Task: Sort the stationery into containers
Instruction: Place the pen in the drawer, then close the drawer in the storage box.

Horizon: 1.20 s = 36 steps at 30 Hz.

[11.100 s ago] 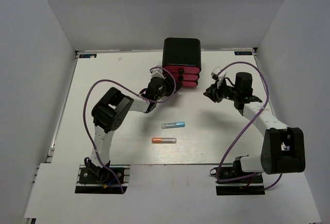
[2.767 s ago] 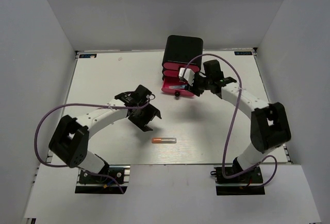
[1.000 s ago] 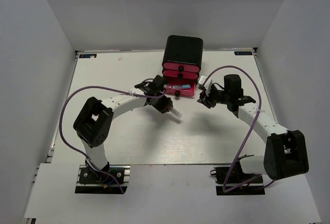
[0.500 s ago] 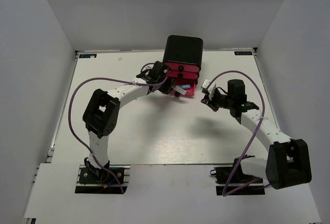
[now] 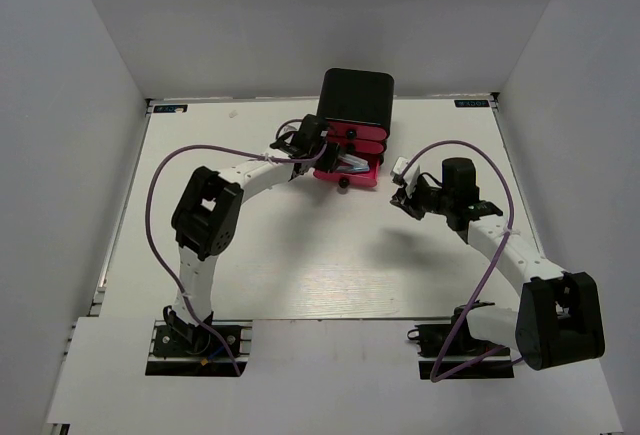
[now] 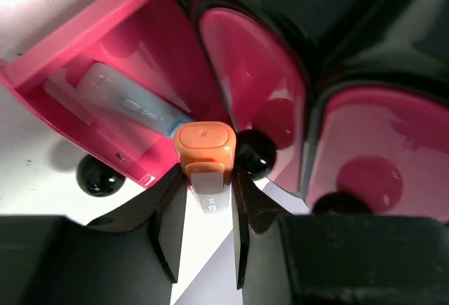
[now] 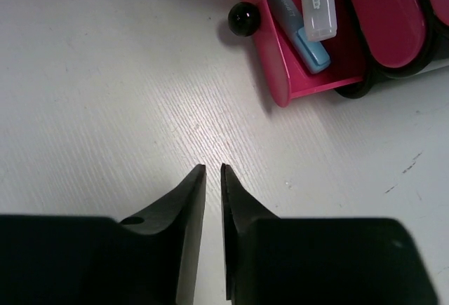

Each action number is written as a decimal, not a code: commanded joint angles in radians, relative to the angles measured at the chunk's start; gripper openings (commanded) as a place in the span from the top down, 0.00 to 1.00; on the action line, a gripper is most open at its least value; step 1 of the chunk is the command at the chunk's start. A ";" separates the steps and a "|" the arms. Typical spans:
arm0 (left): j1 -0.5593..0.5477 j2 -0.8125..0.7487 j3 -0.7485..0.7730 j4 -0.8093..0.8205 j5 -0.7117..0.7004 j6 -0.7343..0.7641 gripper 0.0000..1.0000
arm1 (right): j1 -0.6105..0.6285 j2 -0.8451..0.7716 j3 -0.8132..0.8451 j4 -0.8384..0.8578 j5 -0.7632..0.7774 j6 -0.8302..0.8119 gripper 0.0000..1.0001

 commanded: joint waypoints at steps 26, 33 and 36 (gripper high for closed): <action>-0.011 -0.366 -0.371 0.395 0.152 0.432 0.77 | -0.006 -0.023 -0.062 0.226 -0.010 0.164 0.10; -0.022 -0.338 -0.503 0.390 0.220 0.626 0.72 | -0.014 0.111 0.068 0.131 -0.070 0.242 0.17; -0.022 -0.328 -0.565 0.454 0.232 0.599 0.61 | -0.015 0.117 0.074 0.136 -0.070 0.247 0.32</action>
